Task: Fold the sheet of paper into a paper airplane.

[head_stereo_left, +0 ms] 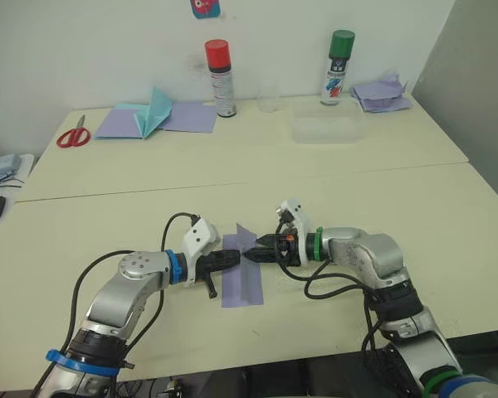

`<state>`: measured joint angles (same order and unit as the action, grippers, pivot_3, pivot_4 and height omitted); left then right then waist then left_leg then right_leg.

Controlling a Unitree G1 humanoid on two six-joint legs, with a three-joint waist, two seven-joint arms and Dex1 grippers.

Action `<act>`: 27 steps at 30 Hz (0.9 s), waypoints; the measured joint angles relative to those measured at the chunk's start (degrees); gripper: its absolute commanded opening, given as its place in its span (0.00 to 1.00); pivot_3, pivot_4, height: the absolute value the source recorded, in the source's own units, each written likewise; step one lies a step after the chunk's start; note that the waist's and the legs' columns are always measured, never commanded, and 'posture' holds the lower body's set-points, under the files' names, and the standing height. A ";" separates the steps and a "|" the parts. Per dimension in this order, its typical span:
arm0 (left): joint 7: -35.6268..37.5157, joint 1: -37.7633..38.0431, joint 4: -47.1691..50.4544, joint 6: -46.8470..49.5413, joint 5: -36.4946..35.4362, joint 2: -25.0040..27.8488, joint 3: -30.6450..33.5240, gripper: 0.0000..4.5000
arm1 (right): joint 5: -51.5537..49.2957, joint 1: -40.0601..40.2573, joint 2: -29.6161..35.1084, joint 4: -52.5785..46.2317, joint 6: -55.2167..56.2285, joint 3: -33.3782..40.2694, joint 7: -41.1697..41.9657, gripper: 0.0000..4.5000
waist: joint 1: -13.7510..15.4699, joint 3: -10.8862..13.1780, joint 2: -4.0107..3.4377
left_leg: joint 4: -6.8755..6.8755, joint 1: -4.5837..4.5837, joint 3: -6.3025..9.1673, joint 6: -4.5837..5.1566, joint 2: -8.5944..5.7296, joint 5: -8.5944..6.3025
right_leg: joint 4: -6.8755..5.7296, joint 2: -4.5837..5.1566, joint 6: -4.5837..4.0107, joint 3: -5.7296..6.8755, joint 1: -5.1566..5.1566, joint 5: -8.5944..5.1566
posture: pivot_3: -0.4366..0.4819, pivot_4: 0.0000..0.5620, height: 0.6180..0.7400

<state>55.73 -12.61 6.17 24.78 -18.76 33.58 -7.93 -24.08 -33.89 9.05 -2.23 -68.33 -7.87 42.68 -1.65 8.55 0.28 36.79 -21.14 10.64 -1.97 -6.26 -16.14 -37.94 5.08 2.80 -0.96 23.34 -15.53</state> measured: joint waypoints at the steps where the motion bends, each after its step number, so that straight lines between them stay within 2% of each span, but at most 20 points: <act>1: 0.00 0.00 0.00 -0.05 0.03 -0.01 -0.20 0.00 | -0.62 -0.33 -0.39 -0.09 -1.79 0.67 -0.81 0.76 | -0.01 0.00 0.00 | 0.00 0.00 -0.01 0.00 0.00 0.00 | 0.00 0.00 0.00 -0.01 0.00 0.00 | 0.48 0.27 1.00; 9: 0.03 -0.55 -0.12 -0.46 0.82 -0.47 -0.88 0.00 | -6.35 -2.92 -5.89 -0.32 -15.42 9.20 -7.96 0.76 | -0.03 0.00 0.00 | -0.02 0.00 -0.03 0.01 0.01 0.00 | -0.05 0.01 -0.03 0.00 0.07 0.02 | 0.48 0.27 1.00; 19: 0.11 -1.61 -1.37 -0.61 1.14 -1.57 -1.42 0.00 | -8.47 -2.52 -5.11 -1.32 -18.72 8.82 -10.33 0.76 | -0.13 0.00 0.00 | -0.01 0.00 -0.07 0.02 0.00 -0.01 | -0.07 0.03 -0.03 0.00 0.08 0.02 | 0.48 0.27 1.00; 23: 0.11 -1.62 -1.37 -0.63 1.15 -1.83 -1.42 0.00 | -8.71 -1.82 -3.74 -1.32 -18.35 7.60 -10.33 0.57 | -0.14 0.00 0.00 | 0.00 0.00 -0.07 0.01 0.00 -0.01 | -0.07 0.03 -0.03 0.00 0.08 0.02 | 0.48 0.27 1.00; 27: 0.05 -1.72 -1.44 -0.62 1.15 -2.30 -1.42 0.00 | -8.91 -1.53 -2.47 -1.47 -17.99 6.50 -10.10 0.25 | -0.13 0.00 0.00 | 0.00 0.00 -0.08 0.02 0.00 -0.01 | -0.07 0.03 -0.03 0.01 0.08 0.02 | 0.48 0.27 1.00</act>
<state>55.78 -14.34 4.73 24.16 -17.61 31.28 -9.35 -32.99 -35.42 6.58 -3.71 -86.32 -1.38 32.59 -1.79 8.55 0.27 36.80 -21.14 10.56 -1.95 -6.26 -16.15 -38.01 5.11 2.77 -0.96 23.42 -15.51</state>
